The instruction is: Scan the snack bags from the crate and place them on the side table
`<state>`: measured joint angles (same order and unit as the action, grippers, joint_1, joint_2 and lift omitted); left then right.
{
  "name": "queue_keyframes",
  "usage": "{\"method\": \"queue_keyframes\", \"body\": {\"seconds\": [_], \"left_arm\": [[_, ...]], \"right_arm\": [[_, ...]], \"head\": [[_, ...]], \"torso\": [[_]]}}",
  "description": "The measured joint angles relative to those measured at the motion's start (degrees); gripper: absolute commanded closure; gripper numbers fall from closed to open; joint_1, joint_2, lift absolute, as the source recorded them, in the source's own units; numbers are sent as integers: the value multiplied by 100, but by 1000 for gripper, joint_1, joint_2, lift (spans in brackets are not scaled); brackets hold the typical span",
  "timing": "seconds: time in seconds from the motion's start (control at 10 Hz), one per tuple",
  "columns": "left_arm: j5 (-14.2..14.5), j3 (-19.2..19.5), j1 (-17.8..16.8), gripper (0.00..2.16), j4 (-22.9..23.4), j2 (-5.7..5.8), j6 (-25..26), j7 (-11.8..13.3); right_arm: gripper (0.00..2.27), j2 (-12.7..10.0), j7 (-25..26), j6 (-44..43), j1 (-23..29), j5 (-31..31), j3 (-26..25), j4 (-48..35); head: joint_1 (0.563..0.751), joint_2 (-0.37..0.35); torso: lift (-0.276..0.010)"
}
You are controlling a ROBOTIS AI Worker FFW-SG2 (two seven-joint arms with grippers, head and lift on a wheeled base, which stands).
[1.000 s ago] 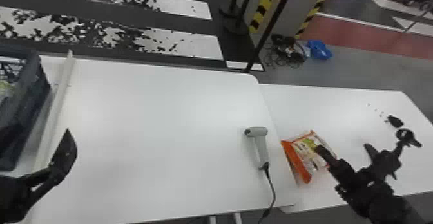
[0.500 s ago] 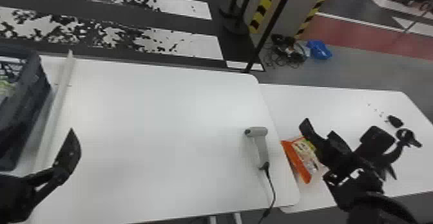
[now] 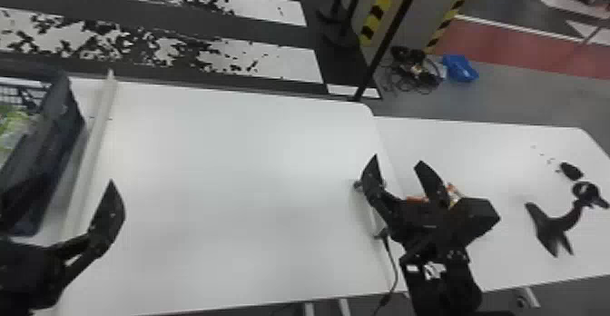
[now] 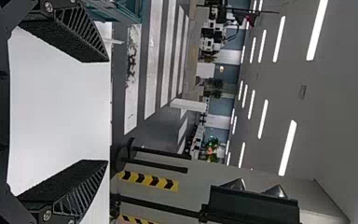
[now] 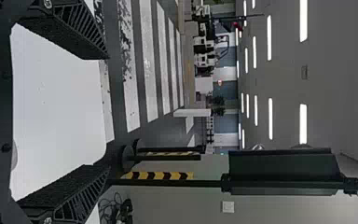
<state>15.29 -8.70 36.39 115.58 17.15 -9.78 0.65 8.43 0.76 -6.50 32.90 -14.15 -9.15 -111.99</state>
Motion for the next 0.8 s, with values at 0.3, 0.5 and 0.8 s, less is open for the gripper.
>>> {"method": "queue_keyframes", "body": {"seconds": [0.3,0.5,0.8], "left_arm": [[0,0,0,103,-128,-41,-214,-105],[0,2,0,103,-220,-55,-378,-252],[9,403,-55,100,-19,-57,-196,-228]], "right_arm": [[56,-185,254,-1182,263,551,898,293],[56,-273,379,-1882,358,656,1201,658],[60,-282,381,-2045,374,740,1355,807]], "head": [[695,-127],[695,-78],[695,-16]], "torso": [[-50],[-50],[-50]]}}
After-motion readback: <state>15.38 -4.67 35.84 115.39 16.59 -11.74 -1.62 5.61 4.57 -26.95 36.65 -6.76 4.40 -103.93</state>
